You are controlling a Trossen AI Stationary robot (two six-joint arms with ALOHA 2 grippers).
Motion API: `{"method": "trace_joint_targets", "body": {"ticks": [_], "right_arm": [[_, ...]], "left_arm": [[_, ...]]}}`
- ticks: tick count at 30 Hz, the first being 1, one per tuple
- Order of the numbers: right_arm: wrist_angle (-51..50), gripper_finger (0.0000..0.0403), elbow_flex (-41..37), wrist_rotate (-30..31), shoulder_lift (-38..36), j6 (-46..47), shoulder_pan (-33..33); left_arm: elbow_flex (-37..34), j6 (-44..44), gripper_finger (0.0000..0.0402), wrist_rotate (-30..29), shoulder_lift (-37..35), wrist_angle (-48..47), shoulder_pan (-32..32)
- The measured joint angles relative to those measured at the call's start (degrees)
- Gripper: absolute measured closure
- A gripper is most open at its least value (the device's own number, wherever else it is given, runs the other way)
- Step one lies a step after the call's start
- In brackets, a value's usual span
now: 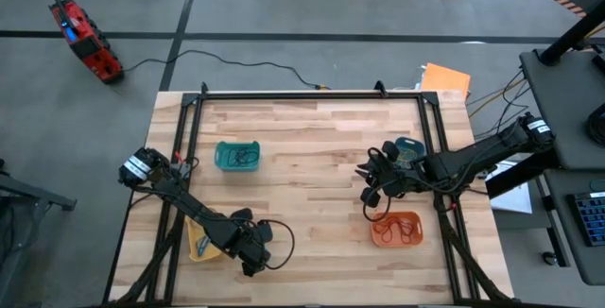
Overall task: Sort rubber bands into baskets
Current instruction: Put the blue rubber band into the yellow bin
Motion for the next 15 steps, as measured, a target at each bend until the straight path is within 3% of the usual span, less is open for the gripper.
{"method": "trace_joint_targets", "body": {"ticks": [7, 15], "right_arm": [[0.0, 0.0346, 0.0, 0.0, 0.0, 0.1, 0.0], [0.0, 0.0346, 0.0, 0.0, 0.0, 0.2, 0.0]], "left_arm": [[2.5, 2.5, 0.0401, -1.1, 0.0, -1.9, -0.1], [9.2, 5.3, 0.0401, -1.6, 0.0, -12.5, -0.1]]}}
